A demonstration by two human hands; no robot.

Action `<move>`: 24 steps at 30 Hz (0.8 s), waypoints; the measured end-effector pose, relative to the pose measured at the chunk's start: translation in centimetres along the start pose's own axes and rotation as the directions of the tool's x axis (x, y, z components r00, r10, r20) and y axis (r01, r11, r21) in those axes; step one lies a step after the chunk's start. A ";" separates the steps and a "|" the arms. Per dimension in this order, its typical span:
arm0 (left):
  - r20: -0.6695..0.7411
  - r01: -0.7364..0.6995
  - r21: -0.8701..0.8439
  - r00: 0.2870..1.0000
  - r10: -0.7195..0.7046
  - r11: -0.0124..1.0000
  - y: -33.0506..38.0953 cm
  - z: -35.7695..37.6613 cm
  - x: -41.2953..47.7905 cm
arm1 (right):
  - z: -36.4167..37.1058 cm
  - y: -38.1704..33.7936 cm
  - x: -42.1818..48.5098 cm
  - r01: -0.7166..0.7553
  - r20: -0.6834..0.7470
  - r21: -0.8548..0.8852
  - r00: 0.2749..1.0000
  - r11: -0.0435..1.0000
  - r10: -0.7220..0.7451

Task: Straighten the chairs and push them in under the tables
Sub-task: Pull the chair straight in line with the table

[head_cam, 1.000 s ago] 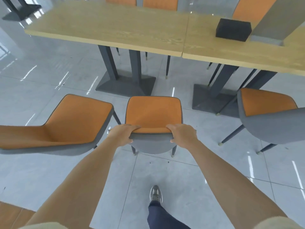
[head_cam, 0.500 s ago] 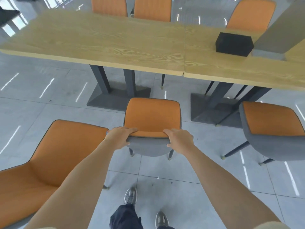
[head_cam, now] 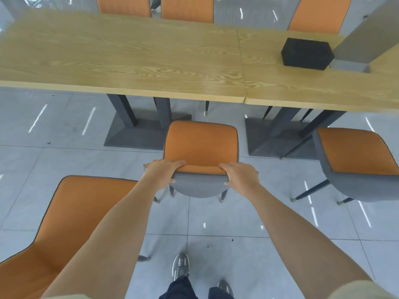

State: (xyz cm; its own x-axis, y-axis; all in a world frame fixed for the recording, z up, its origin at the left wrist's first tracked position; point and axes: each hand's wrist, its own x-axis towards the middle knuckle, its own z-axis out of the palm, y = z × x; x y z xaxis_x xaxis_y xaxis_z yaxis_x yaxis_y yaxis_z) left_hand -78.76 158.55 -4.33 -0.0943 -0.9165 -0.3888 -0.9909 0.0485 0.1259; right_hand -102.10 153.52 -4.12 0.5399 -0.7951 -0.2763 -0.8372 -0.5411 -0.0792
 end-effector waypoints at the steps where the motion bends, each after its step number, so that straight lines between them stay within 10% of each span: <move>1: -0.001 -0.004 -0.015 1.000 0.004 1.000 0.1 -0.1 0.2 | -0.2 0.1 0.1 -0.008 0.002 -0.010 1.000 1.000 0.008; 24: -0.097 -0.073 0.006 0.993 0.073 0.997 -2.1 1.1 -2.1 | -0.6 -4.3 -1.7 -0.277 0.043 0.086 0.961 0.957 0.274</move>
State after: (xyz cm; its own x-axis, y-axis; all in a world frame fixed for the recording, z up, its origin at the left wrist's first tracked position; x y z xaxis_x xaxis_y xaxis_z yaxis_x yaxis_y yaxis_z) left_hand -76.63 160.80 -4.80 -0.1567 -0.9448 -0.2878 -0.9819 0.1177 0.1481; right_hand -99.32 157.02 -2.74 0.2853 -0.9004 -0.3284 -0.9583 -0.2739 -0.0815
